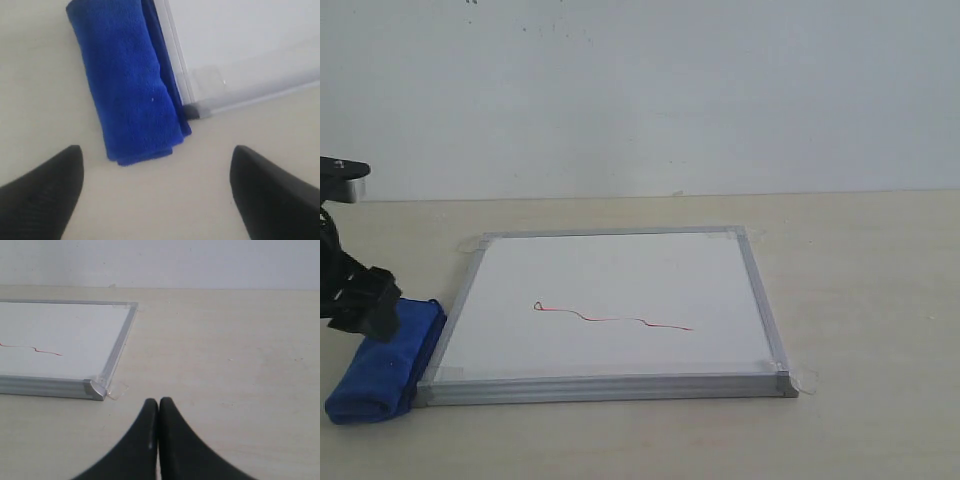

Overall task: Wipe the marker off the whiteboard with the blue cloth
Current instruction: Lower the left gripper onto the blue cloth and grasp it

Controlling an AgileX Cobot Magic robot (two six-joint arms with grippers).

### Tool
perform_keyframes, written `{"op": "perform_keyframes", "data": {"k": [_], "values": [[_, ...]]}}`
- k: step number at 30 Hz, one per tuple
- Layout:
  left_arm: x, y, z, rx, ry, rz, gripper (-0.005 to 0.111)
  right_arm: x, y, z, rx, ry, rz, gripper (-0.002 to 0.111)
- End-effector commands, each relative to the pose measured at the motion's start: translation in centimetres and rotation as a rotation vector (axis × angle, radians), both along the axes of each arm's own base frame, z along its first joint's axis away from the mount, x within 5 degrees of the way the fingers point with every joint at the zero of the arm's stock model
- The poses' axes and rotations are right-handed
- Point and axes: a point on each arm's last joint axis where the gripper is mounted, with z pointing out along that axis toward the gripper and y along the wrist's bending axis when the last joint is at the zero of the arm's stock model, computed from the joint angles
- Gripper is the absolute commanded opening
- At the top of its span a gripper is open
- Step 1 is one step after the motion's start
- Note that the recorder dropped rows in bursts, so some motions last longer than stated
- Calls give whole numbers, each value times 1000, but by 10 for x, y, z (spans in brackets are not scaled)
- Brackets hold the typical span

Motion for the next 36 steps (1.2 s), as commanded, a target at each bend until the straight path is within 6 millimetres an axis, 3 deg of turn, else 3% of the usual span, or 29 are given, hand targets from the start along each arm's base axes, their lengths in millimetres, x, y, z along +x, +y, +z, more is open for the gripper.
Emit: {"op": "perform_keyframes", "data": {"k": [1, 6, 19, 36], "values": [[20, -1, -22, -14, -41, 24, 76, 0, 0, 1, 2, -8, -5, 0], [35, 4, -47, 12, -44, 17, 76, 0, 0, 1, 2, -8, -5, 0], [46, 17, -82, 5, -7, 72, 76, 0, 0, 1, 5, -10, -6, 0], [52, 17, -112, 5, 21, 70, 76, 0, 0, 1, 5, -10, -6, 0]]}}
